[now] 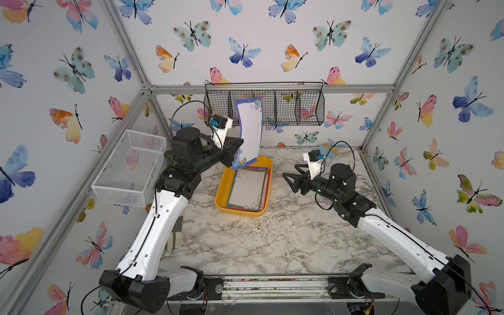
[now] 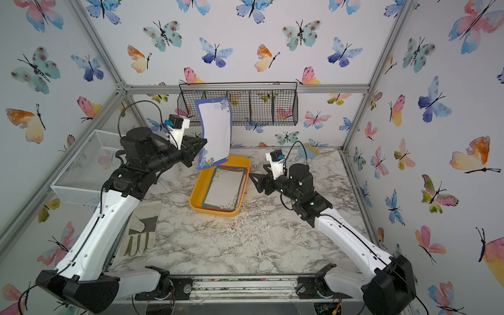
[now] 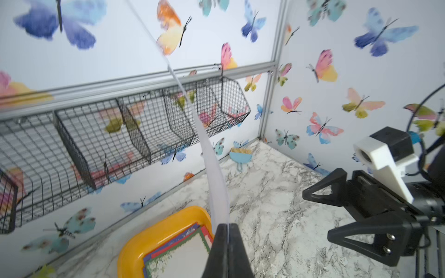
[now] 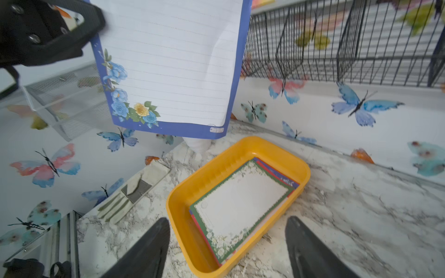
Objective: Take out the stationery paper from the storage box
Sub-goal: Pick up the stationery paper from the storage box.
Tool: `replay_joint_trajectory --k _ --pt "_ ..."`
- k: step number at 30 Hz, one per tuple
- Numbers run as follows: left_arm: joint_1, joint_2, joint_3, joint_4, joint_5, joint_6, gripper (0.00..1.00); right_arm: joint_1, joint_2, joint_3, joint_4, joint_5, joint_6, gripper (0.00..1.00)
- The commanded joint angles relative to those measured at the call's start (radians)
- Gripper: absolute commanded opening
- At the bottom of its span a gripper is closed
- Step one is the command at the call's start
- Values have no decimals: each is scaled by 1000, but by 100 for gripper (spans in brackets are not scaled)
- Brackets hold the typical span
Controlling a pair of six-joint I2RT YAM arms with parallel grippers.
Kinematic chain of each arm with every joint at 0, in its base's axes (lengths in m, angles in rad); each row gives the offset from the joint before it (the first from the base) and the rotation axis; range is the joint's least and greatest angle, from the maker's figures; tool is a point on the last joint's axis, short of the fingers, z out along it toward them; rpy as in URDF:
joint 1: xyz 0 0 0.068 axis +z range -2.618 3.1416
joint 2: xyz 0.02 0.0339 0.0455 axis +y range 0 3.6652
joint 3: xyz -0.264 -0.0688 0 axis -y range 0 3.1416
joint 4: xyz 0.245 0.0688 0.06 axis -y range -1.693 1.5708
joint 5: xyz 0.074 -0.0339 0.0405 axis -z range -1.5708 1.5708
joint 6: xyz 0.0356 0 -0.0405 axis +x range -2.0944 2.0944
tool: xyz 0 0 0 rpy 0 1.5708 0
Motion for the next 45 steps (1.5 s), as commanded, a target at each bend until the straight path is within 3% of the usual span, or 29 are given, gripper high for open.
replay_joint_trajectory --k 1,5,8,24,34,38,45 --pt "-4 -93 -18 97 231 24 0 6 -69 -26 105 -87 -77 81" --pt "-4 -173 -76 259 374 -99 0 6 -128 -19 138 -201 -88 81" --pt "-4 -192 -79 299 416 -161 0 6 -168 -25 178 -265 -89 81" --pt "-3 -156 -175 438 556 -323 0 6 -182 26 214 -329 -152 85" --pt "-2 -130 -238 502 566 -360 0 6 -108 113 203 -390 -168 71" --pt "13 -109 -246 555 559 -372 0 6 -84 148 183 -355 -172 69" --pt "74 7 -198 717 575 -441 0 4 -26 260 31 -229 -287 77"
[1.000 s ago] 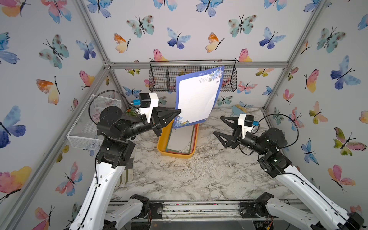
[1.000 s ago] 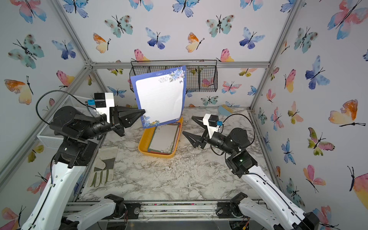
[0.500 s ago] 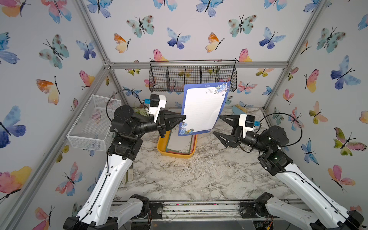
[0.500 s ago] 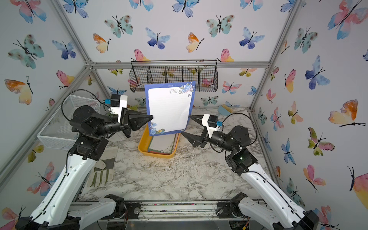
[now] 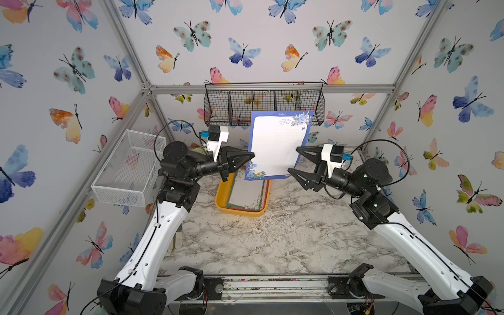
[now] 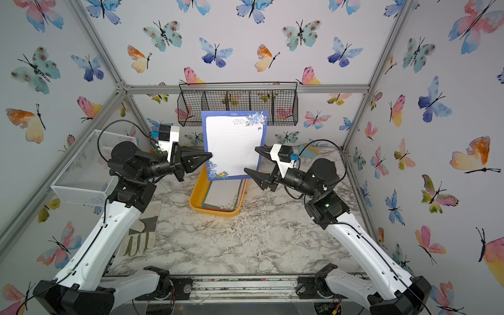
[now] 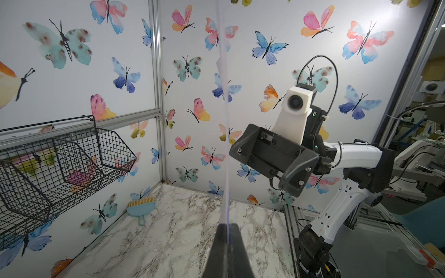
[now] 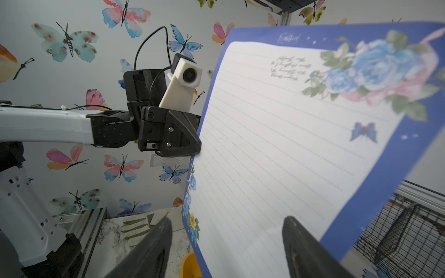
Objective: Take out the stationery paper from the storage box
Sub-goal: Pick up the stationery paper from the storage box.
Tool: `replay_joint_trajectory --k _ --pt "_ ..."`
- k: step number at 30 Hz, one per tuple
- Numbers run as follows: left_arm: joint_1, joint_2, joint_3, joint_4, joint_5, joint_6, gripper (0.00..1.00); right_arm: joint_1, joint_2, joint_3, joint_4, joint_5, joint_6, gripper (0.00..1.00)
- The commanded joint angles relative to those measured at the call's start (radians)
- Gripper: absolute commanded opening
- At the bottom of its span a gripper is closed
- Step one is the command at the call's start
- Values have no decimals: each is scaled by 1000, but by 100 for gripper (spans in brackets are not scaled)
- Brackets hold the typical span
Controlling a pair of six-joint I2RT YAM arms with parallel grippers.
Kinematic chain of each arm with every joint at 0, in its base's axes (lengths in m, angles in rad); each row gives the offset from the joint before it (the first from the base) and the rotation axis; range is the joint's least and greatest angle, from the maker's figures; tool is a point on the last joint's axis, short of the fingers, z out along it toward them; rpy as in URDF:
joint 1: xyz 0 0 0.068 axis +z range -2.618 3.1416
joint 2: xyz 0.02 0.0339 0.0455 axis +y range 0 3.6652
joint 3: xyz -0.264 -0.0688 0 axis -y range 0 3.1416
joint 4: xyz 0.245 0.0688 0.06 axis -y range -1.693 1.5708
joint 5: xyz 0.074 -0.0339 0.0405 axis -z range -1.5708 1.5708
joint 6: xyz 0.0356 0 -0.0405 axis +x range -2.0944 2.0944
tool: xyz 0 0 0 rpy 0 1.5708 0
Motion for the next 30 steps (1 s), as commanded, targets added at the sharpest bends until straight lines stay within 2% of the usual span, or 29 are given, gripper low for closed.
replay_joint_trajectory --k 1,6,9,13,20,24,30 --pt "23 67 49 140 34 -53 0 5 31 74 -88 59 -85 78" --pt "28 149 115 194 93 -47 0 -22 109 183 -167 92 -141 82" --pt "45 153 100 234 112 -51 0 -56 139 220 -183 81 -145 85" --pt "79 153 49 346 119 -135 0 -88 149 216 -165 66 -128 86" --pt "89 139 15 409 153 -179 0 -184 189 182 -53 -99 7 85" --pt "89 113 -10 424 152 -182 0 -200 231 188 2 -207 56 85" --pt "85 83 -38 482 149 -239 0 -207 285 206 60 -245 125 83"
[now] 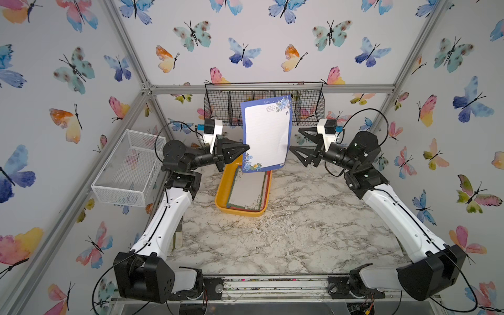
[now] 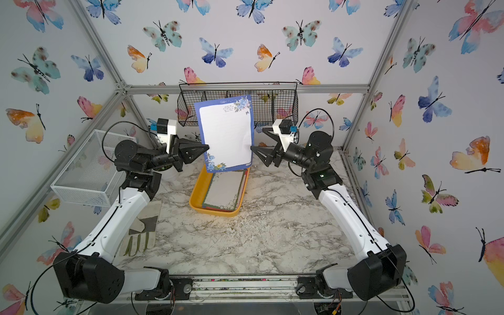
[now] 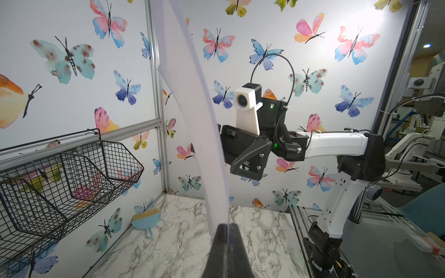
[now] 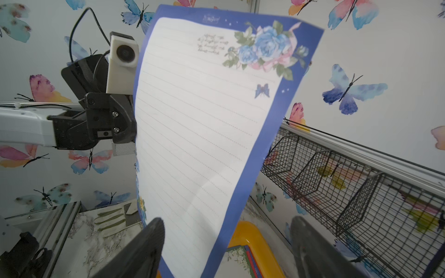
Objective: Take out the stationery paper from the storage box
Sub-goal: Pick up the stationery paper from the storage box.
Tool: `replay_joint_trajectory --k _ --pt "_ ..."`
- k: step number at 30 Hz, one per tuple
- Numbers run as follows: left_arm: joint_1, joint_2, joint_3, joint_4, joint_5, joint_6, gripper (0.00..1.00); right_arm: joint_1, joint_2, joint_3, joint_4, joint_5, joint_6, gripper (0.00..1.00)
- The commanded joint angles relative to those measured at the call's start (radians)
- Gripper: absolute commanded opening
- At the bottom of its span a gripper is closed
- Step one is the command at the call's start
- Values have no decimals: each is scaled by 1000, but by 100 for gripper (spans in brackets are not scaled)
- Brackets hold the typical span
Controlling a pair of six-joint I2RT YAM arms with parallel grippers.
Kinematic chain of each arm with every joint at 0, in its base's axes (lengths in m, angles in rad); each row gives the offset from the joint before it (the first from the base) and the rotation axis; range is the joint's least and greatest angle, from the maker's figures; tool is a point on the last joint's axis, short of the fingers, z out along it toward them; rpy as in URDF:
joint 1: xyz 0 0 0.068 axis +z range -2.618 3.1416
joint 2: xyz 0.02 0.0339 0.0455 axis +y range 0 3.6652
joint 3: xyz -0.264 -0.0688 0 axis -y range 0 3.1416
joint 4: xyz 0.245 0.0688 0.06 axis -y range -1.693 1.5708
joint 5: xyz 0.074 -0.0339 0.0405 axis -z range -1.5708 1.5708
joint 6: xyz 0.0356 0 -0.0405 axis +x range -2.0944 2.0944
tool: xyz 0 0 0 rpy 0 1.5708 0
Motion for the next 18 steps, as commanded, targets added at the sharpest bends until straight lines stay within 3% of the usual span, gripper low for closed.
replay_joint_trajectory --k 1,11,13,17,18 --pt "-8 -43 -8 76 17 -48 0 -6 16 12 83 -76 74 83" --pt "-10 -57 -51 79 -37 -51 0 -6 85 7 387 -327 357 63" --pt "-11 -61 -56 80 -45 -53 0 -6 97 11 433 -352 408 55" --pt "-11 -72 -65 80 -58 -52 0 -6 107 25 456 -348 450 27" --pt "-11 -72 -65 80 -61 -53 0 -6 104 26 452 -344 453 25"
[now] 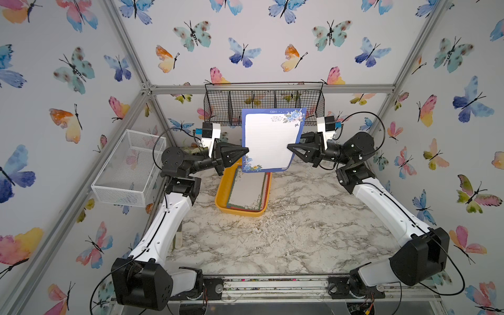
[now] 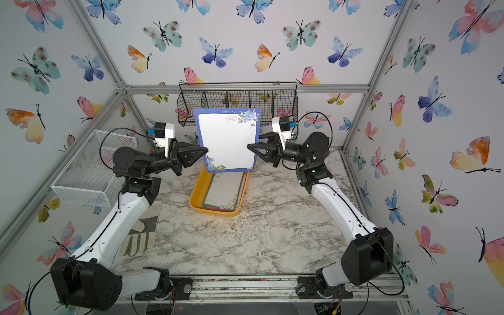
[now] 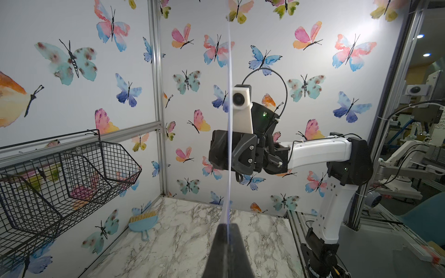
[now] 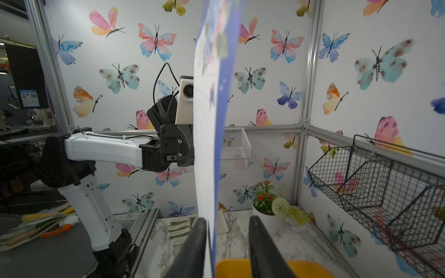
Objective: Take out the stationery paper from the storage box
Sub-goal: Pick up the stationery paper from the storage box.
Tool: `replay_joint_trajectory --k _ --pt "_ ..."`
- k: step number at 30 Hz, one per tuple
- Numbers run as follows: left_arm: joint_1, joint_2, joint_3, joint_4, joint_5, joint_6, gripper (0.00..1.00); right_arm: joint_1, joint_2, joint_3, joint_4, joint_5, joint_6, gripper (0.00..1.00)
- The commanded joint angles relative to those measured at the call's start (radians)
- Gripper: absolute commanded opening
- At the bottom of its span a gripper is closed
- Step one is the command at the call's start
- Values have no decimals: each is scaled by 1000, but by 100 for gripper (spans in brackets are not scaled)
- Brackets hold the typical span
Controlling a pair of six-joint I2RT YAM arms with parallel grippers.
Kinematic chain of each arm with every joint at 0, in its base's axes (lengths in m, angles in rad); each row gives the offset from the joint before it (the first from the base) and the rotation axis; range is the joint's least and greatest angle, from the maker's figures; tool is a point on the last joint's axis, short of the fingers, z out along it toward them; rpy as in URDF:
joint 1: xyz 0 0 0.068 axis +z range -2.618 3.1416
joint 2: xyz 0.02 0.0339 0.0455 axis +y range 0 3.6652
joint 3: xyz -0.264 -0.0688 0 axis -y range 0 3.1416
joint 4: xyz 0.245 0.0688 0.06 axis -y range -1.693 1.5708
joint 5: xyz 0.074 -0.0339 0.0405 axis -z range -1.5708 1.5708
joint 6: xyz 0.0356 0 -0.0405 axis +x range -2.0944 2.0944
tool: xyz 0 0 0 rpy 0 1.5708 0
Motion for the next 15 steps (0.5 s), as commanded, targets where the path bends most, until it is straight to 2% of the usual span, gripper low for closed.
replay_joint_trajectory --k 1,10,15 --pt "-2 -32 2 29 -30 -14 0 -3 -2 22 64 -24 65 25" --pt "-39 -34 0 29 -43 -25 0 2 -11 7 74 -12 118 29" --pt "-45 -32 -4 29 -61 -30 0 9 -8 21 88 -21 143 27"
